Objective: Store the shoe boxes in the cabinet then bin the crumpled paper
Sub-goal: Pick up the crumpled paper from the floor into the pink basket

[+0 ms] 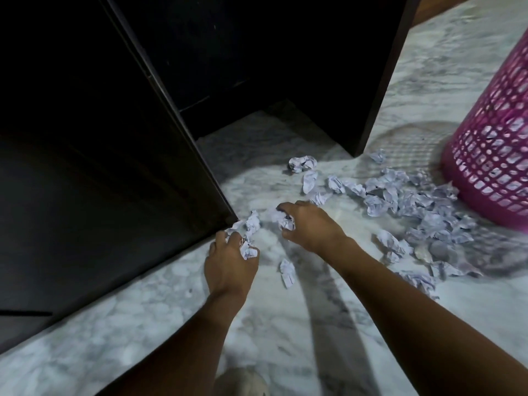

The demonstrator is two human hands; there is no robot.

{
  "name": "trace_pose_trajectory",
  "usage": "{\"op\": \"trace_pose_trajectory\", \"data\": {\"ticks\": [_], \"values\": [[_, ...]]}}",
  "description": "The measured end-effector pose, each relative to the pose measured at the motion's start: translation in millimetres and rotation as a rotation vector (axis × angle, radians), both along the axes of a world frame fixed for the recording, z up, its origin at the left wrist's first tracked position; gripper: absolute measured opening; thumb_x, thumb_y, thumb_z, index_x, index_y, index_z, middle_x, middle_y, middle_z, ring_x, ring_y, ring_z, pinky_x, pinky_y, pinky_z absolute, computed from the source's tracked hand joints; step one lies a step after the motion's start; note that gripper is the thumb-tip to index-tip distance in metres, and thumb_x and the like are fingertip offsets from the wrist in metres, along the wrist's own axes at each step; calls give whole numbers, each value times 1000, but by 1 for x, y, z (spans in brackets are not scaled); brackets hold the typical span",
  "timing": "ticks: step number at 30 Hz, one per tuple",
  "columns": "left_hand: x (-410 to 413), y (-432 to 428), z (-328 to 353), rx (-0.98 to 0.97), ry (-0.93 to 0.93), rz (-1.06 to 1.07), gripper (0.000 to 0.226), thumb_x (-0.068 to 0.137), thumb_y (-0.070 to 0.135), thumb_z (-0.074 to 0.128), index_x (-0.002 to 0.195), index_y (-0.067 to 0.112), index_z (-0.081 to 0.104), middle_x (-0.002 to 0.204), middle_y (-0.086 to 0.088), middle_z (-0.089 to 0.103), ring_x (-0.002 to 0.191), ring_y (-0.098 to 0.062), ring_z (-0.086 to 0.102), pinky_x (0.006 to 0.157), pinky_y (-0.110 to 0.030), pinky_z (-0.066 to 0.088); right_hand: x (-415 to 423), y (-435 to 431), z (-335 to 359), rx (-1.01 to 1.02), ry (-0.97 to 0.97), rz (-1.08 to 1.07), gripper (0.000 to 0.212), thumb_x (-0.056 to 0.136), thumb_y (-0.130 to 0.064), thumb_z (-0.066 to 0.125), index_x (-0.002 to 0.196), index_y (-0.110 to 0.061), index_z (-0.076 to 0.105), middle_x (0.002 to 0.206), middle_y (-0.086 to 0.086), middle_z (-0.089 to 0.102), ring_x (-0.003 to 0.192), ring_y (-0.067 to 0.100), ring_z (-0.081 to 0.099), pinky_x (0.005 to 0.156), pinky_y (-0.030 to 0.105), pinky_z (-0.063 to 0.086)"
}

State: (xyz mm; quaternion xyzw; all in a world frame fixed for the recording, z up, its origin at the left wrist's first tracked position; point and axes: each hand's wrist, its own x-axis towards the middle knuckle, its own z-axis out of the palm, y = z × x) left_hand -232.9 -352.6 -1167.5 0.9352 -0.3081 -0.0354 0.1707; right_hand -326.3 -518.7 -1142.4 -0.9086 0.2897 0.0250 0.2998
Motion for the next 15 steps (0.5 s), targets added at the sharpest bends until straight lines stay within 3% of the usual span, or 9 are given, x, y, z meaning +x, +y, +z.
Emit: {"op": "trace_pose_trajectory", "data": {"ticks": [2, 5, 8, 10, 12, 15], "values": [[-2, -3, 0, -6, -13, -74, 34, 73, 33, 48, 95, 12, 65, 107, -8, 59, 95, -33, 60, 68, -38, 53, -7, 6, 1, 47, -21, -42, 54, 86, -21, 68, 138, -23, 53, 121, 11, 61, 112, 28, 56, 92, 33, 47], [-5, -7, 4, -50, 57, -115, 36, 77, 28, 58, 111, 16, 59, 108, -5, 59, 103, -29, 57, 78, -38, 50, -28, 13, 10, 155, -200, -207, 49, 82, -16, 68, 130, -24, 61, 113, 9, 64, 101, 23, 61, 84, 28, 48], [-5, -14, 11, -59, 144, -118, 66, 79, 32, 64, 139, 20, 39, 125, -7, 58, 116, -30, 54, 90, -39, 48, -49, 22, 21, 262, -330, -280, 49, 81, -16, 71, 128, -24, 64, 115, 4, 68, 92, 14, 62, 76, 19, 44], [-1, -20, 13, 21, 195, -127, 91, 77, 34, 67, 152, 26, 17, 136, -7, 52, 123, -30, 50, 94, -40, 47, -56, 30, 22, 261, -275, -168, 50, 80, -15, 74, 128, -21, 64, 116, 6, 68, 96, 19, 64, 77, 16, 41], [5, -24, 15, 89, 229, -151, 102, 76, 39, 69, 154, 35, 3, 139, -5, 51, 124, -29, 50, 92, -41, 48, -60, 42, 14, 218, -206, -25, 49, 79, -16, 75, 126, -21, 65, 112, 9, 66, 101, 24, 62, 77, 18, 38], [11, -29, 17, 124, 238, -182, 86, 82, 50, 59, 151, 45, 9, 132, -3, 52, 121, -26, 52, 93, -42, 49, -63, 60, 2, 166, -112, 80, 53, 81, -28, 74, 132, -28, 59, 124, 3, 57, 107, 21, 59, 87, 27, 44]]}}
